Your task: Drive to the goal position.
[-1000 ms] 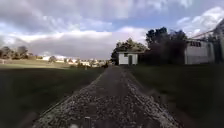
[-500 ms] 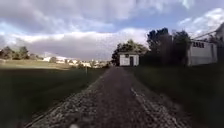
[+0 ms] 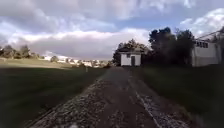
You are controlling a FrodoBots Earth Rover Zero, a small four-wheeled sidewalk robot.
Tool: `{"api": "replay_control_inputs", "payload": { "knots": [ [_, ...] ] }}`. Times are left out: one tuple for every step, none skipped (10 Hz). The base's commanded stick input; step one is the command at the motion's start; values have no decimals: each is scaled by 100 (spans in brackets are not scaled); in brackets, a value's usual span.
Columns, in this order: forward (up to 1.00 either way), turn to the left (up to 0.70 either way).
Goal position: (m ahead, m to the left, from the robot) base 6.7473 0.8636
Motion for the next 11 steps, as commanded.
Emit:
{"api": "replay_control_inputs", "payload": {
  "knots": [
    [100,-6],
    [100,-8],
    [100,-11],
    [100,-19],
    [100,-33],
    [100,-37],
    [100,-32],
    [100,-15],
    [100,0],
    [100,0],
    [100,0]
  ]
}}
